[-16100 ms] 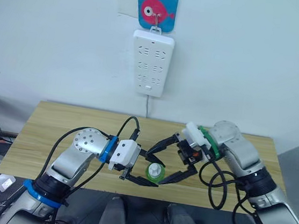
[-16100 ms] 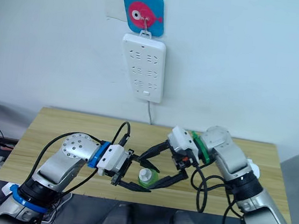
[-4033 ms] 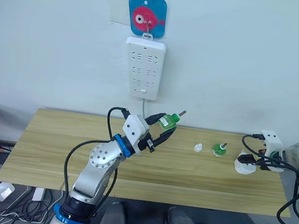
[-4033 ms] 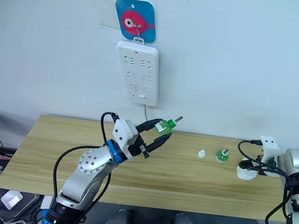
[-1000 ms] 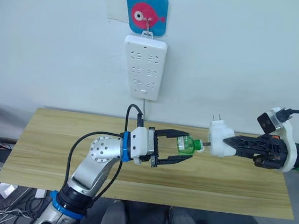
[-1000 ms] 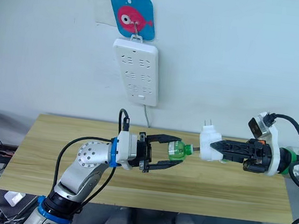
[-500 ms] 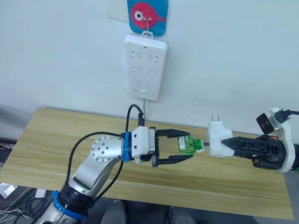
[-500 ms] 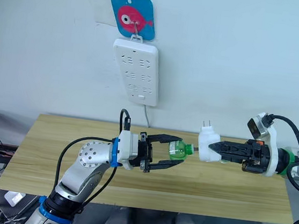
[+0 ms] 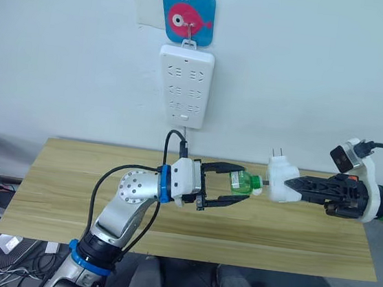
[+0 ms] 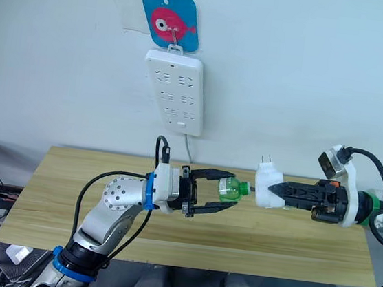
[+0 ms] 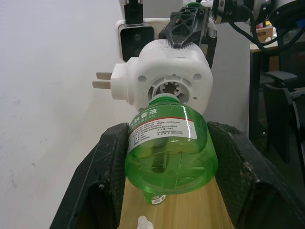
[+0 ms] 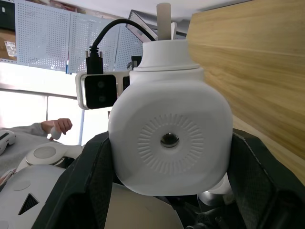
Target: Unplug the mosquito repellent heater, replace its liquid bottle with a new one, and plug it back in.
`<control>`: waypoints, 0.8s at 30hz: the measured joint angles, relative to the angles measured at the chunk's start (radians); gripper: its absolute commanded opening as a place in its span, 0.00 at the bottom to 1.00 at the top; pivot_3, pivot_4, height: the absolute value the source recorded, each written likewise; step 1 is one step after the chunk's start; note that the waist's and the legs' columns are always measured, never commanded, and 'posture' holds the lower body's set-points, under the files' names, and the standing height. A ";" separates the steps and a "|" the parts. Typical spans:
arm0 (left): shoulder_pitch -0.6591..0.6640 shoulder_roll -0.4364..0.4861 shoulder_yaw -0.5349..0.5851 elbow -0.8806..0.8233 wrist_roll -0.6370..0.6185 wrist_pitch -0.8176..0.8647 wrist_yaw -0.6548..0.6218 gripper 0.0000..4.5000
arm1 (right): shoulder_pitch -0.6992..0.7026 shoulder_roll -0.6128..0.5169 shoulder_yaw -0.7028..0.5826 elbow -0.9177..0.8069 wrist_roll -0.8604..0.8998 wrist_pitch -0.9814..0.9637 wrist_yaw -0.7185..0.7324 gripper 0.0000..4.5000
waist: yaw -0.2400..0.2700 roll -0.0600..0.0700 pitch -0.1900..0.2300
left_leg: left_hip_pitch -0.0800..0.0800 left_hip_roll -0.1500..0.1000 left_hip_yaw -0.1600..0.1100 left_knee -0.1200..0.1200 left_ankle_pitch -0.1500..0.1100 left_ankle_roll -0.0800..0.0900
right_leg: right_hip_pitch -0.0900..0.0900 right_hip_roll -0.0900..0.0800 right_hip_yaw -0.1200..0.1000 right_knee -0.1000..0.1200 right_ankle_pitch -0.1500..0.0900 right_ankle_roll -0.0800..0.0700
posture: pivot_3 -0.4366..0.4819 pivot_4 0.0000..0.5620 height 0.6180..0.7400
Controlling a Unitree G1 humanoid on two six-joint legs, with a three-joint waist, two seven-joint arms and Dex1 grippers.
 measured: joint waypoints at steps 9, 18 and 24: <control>0.001 0.001 -0.001 -0.007 -0.003 0.019 0.001 0.49 | -0.029 0.015 0.014 0.018 0.000 0.005 -0.013 0.65 | 0.000 0.000 0.000 | 0.000 0.000 0.000 0.000 0.000 0.000 | 0.000 0.000 0.000 0.000 0.000 0.000 | 0.38 0.41 1.00; -0.018 -0.019 -0.013 -0.007 -0.003 0.020 0.003 0.49 | -0.057 0.036 0.033 0.008 0.000 0.003 -0.018 0.65 | 0.001 0.000 0.000 | 0.000 0.000 0.000 0.000 0.000 0.000 | 0.000 0.000 0.000 0.000 0.000 0.000 | 0.38 0.42 1.00; -0.020 -0.015 -0.009 -0.007 0.001 0.020 0.004 0.49 | -0.061 0.046 0.033 -0.011 -0.001 -0.021 -0.036 0.65 | 0.001 0.000 0.000 | 0.000 0.000 0.000 0.000 0.000 0.000 | 0.000 0.000 0.000 0.000 0.000 0.000 | 0.37 0.43 1.00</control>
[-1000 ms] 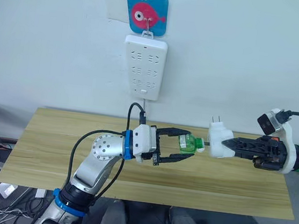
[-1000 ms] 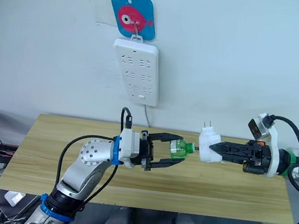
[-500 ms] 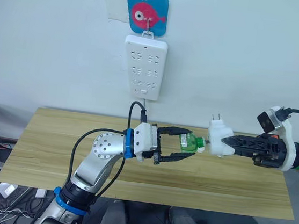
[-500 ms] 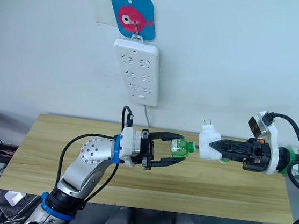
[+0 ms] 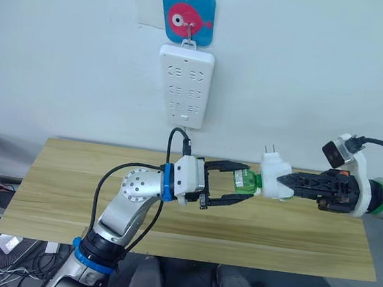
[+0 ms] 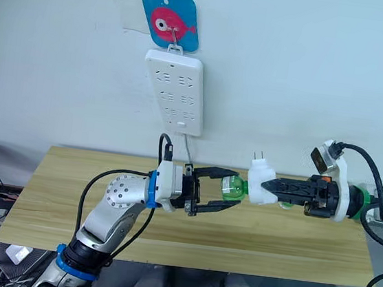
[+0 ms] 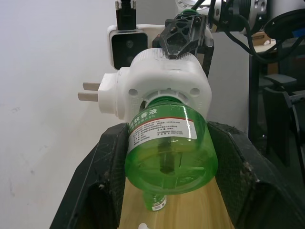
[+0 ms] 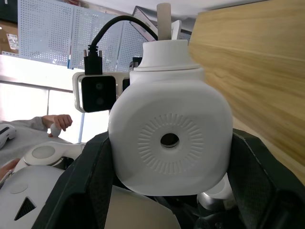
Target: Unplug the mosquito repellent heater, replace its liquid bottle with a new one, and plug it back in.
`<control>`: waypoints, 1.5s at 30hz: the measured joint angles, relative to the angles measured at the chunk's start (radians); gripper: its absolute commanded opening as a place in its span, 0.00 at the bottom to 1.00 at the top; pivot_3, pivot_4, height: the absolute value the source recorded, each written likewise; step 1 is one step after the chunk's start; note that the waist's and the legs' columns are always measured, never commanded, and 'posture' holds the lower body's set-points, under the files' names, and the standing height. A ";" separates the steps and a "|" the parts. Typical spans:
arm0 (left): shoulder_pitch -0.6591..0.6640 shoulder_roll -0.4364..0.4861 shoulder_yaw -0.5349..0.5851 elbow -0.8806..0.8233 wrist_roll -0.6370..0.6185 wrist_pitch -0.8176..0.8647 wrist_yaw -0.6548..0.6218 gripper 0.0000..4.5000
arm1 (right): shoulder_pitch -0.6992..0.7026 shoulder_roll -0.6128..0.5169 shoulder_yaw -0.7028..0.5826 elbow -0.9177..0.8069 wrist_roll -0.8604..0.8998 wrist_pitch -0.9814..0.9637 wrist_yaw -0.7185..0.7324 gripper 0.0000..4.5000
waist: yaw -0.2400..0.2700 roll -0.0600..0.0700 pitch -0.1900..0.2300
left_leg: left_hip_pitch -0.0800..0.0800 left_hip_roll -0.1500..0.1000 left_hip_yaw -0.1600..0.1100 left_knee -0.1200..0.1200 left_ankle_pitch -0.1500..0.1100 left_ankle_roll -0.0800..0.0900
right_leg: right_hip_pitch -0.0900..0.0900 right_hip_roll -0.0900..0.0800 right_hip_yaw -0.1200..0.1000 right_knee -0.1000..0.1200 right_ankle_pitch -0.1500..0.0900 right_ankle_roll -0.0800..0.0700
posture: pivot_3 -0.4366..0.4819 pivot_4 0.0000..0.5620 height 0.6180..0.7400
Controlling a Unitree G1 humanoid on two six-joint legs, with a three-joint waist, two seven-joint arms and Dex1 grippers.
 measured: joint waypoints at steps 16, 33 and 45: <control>0.008 -0.009 -0.031 -0.012 -0.008 0.049 -0.022 0.49 | 0.040 0.027 0.033 -0.113 0.002 -0.031 0.004 0.99 | 0.000 -0.001 0.001 | 0.000 0.000 0.000 0.000 0.000 0.000 | 0.000 0.000 0.000 0.000 0.000 0.000 | 0.37 0.45 1.00; -0.037 -0.042 0.005 -0.047 -0.112 0.213 0.068 0.49 | 0.088 -0.045 0.050 -0.229 0.008 -0.039 0.113 0.99 | 0.001 -0.003 0.002 | 0.000 0.000 0.000 0.000 0.000 0.000 | 0.000 0.000 0.000 -0.001 0.000 0.000 | 0.37 0.45 1.00; -0.045 -0.025 0.021 -0.062 -0.145 0.259 0.070 0.49 | 0.262 -0.160 -0.119 -0.086 -0.168 -0.058 0.133 0.79 | 0.003 -0.004 0.002 | 0.000 0.000 0.000 0.001 0.000 0.000 | 0.001 0.000 0.000 0.000 0.000 0.000 | 0.35 0.43 1.00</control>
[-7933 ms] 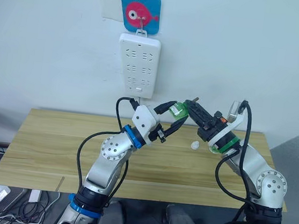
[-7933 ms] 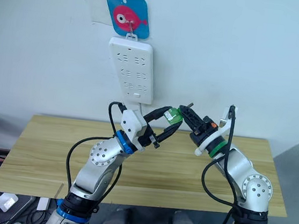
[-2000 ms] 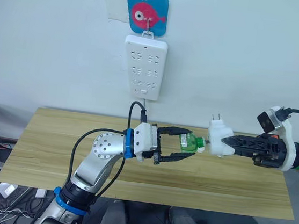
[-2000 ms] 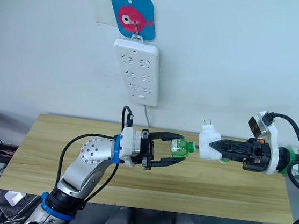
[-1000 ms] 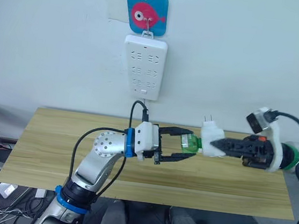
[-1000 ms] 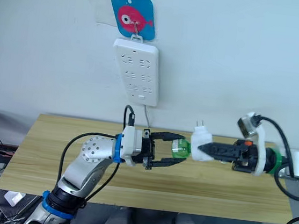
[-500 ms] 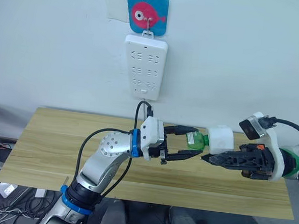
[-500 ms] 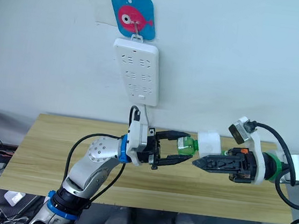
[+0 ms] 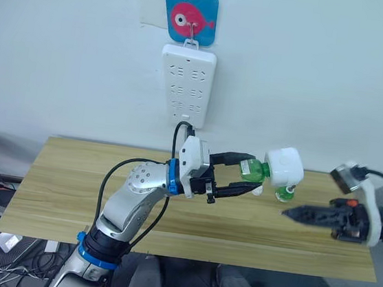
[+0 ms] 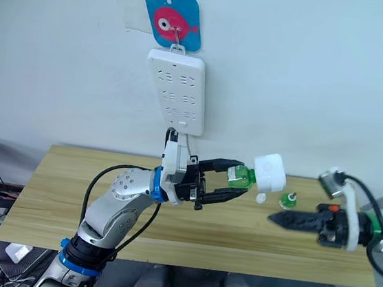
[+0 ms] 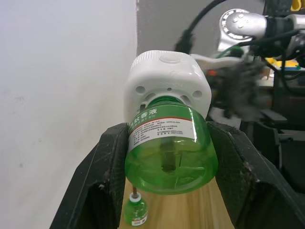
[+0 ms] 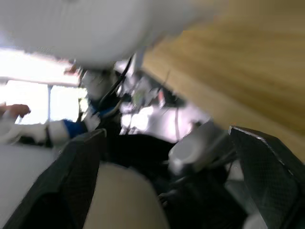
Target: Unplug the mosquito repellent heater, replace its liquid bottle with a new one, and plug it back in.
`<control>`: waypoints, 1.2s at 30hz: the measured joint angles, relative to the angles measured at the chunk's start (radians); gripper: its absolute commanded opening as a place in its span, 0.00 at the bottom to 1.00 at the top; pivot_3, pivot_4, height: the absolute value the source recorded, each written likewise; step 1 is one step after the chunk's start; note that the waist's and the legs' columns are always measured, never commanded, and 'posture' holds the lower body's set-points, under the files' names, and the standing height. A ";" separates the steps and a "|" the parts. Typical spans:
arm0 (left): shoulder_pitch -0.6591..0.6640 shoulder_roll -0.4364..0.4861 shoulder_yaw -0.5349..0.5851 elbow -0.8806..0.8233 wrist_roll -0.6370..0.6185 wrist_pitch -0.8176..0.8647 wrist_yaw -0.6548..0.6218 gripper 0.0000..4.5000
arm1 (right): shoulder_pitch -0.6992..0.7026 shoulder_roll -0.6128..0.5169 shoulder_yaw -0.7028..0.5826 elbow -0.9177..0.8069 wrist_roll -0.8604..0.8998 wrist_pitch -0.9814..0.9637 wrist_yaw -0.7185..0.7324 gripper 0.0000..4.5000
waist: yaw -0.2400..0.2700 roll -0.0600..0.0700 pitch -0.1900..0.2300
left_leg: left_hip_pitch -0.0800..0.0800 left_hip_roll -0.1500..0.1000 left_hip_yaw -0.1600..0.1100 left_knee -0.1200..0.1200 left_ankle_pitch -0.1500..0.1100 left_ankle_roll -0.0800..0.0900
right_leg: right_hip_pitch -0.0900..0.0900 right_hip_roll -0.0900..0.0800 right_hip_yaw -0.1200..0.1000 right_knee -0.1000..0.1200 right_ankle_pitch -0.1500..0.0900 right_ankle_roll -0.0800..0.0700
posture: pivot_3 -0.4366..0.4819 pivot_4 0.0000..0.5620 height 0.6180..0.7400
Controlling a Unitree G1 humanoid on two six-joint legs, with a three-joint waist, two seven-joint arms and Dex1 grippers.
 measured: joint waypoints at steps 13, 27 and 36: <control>0.021 0.055 0.000 -0.016 -0.019 0.003 -0.055 0.49 | -0.237 0.040 -0.039 0.200 -0.052 0.155 0.084 0.01 | -0.006 0.000 0.000 | 0.000 0.000 0.001 -0.001 0.000 0.000 | -0.001 0.000 0.001 -0.001 0.000 0.000 | 0.35 0.41 1.00; 0.022 0.042 -0.005 -0.025 -0.017 0.001 -0.054 0.49 | -0.264 0.069 0.047 0.118 0.170 0.110 -0.029 0.01 | -0.005 0.000 0.000 | 0.000 0.000 0.001 -0.001 0.000 0.000 | -0.001 0.000 0.000 0.000 0.000 0.000 | 0.35 0.40 1.00; 0.026 0.007 -0.014 -0.025 -0.009 -0.001 -0.051 0.49 | -0.233 0.021 0.046 0.116 0.174 0.111 -0.027 0.01 | -0.004 0.000 0.000 | -0.001 0.000 0.001 -0.001 0.000 0.000 | -0.001 0.000 0.000 -0.001 0.000 0.000 | 0.33 0.40 1.00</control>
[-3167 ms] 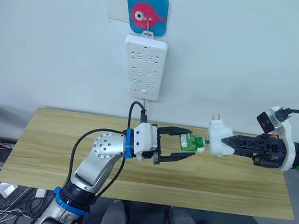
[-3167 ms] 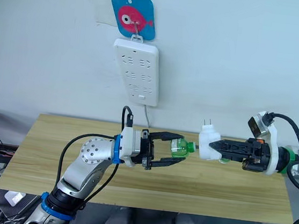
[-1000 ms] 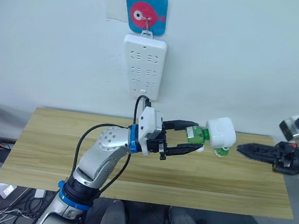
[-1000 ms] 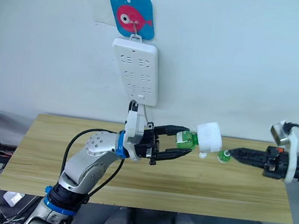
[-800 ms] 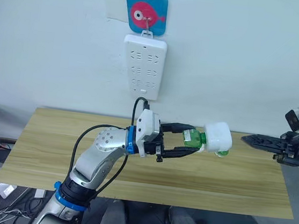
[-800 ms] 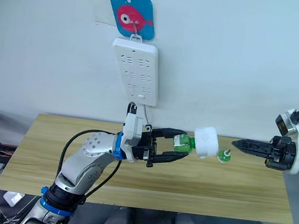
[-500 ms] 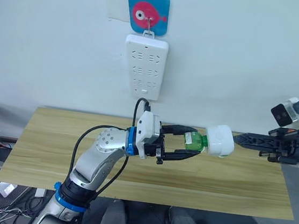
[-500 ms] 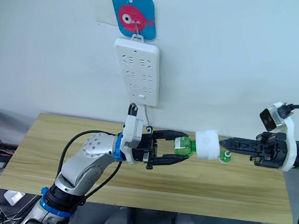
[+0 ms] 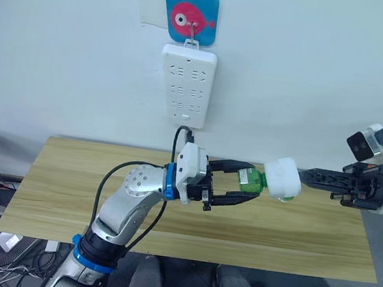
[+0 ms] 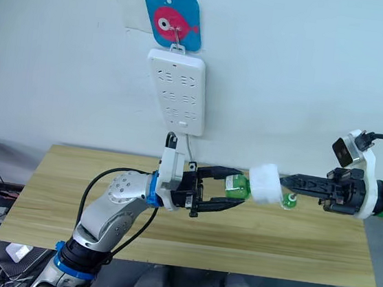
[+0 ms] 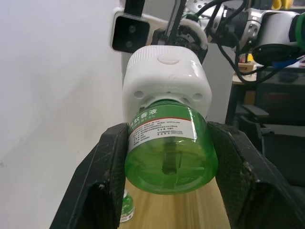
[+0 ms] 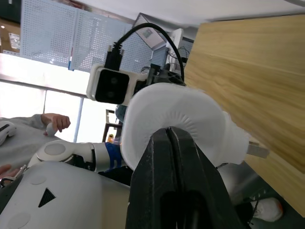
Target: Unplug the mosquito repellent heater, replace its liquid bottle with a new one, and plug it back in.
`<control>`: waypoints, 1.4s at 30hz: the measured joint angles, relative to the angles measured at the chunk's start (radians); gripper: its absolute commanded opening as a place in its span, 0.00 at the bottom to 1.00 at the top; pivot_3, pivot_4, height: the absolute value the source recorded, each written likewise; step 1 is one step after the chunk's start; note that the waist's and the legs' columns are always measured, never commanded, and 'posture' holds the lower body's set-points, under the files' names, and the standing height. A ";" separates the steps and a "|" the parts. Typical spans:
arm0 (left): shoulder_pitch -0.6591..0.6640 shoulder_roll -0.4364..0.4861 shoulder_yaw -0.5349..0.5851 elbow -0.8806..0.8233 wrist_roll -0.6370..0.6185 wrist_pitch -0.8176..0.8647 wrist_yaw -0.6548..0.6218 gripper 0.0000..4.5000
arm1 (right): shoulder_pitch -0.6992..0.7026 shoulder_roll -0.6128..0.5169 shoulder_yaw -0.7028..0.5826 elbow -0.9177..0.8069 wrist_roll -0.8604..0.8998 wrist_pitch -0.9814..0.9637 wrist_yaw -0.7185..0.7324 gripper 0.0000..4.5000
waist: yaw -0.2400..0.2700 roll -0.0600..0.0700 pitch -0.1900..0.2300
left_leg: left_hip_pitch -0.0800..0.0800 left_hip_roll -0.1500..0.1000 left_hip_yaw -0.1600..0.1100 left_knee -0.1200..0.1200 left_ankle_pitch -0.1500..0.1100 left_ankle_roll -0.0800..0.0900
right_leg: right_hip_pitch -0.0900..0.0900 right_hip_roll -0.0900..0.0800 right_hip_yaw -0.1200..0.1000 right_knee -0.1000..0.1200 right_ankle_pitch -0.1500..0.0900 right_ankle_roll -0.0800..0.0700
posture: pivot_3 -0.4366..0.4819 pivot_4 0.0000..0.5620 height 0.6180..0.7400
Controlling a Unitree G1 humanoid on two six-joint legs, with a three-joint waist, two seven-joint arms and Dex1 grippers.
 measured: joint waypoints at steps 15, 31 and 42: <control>-0.007 -0.032 -0.017 0.000 -0.011 0.002 -0.003 0.49 | -0.049 0.070 0.005 0.133 -0.255 0.008 0.021 0.01 | -0.005 0.000 0.000 | 0.000 0.000 0.000 0.001 0.000 0.000 | -0.001 0.000 0.001 0.002 0.000 0.000 | 0.31 0.41 1.00; -0.030 -0.034 0.015 -0.004 -0.035 0.060 0.057 0.49 | 0.065 0.167 0.011 -0.142 -0.028 0.000 -0.072 0.01 | 0.001 0.000 0.000 | 0.000 0.000 0.000 0.001 0.000 0.000 | 0.000 0.000 0.000 0.002 0.000 0.000 | 0.33 0.43 1.00; -0.031 -0.037 0.009 0.033 -0.011 0.038 0.034 0.49 | -0.027 0.056 0.058 -0.263 -0.002 -0.090 0.068 0.01 | -0.008 0.000 0.000 | 0.000 0.000 0.000 0.001 0.000 0.000 | -0.001 0.000 0.000 0.002 0.000 0.000 | 0.29 0.42 1.00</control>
